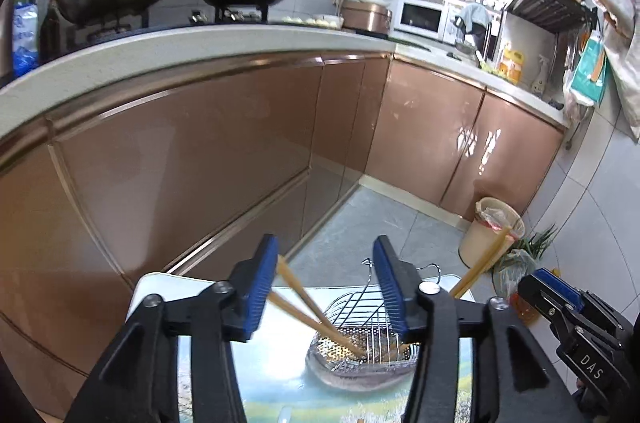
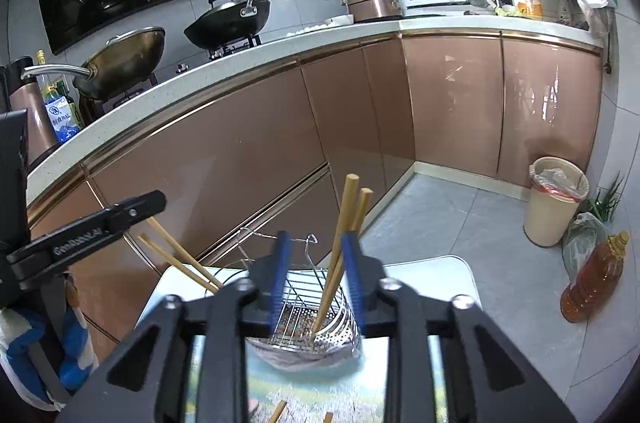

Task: Organize utensils
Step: 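Open the left tool over the wire holder while the right tool releases its chopstick there, then move both open tools back down toward the remaining chopsticks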

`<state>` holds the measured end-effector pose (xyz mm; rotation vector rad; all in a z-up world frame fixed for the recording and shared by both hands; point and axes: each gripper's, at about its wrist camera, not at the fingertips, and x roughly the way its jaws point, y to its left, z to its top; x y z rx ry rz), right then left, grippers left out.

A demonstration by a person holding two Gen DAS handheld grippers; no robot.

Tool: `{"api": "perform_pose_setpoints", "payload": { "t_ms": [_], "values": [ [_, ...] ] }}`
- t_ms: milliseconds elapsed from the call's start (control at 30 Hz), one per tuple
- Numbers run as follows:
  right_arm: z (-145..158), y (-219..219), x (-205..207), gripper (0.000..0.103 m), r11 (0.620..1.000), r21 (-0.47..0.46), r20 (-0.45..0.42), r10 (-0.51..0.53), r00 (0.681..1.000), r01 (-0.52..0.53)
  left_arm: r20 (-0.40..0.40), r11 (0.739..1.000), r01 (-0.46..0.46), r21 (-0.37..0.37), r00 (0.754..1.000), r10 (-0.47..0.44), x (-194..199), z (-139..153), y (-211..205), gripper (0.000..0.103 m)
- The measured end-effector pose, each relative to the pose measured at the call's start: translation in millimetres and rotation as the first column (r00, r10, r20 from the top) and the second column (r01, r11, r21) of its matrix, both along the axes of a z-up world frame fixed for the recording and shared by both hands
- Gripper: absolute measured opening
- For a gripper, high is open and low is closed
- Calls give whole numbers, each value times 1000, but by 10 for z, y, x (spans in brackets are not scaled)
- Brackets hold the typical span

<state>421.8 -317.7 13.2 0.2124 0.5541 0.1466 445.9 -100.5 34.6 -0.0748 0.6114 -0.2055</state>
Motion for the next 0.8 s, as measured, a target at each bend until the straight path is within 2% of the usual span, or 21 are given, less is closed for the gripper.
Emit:
{"api": "perform_pose_setpoints", "payload": {
  "t_ms": [67, 133, 233, 300, 500, 700, 800],
  "values": [
    [62, 0, -129, 39, 1000, -10, 7, -4, 1000, 4, 32, 1000, -11, 7, 999, 11, -176, 107, 92, 61],
    [113, -5, -267, 49, 1000, -19, 11, -13, 1000, 13, 54, 1000, -19, 12, 998, 18, -316, 194, 167, 69],
    [172, -19, -500, 57, 999, -27, 18, -29, 999, 29, 91, 999, -27, 35, 996, 24, -573, 293, 294, 77],
    [201, -36, -679, 58, 999, -29, 21, -39, 999, 39, 117, 998, -31, 60, 993, 23, -748, 338, 365, 82],
    [303, -12, -1166, 59, 998, -53, 32, -30, 999, 32, 188, 995, -22, 97, 982, 3, -1292, 490, 628, 84],
    [469, 112, -1606, 59, 997, -79, 57, -16, 998, 20, 139, 995, -7, 99, 990, -7, -1651, 556, 866, 84],
    [592, 175, -1815, 59, 995, -94, 79, -10, 997, 18, 146, 994, -25, 103, 989, 9, -1853, 604, 1017, 84]
  ]
}}
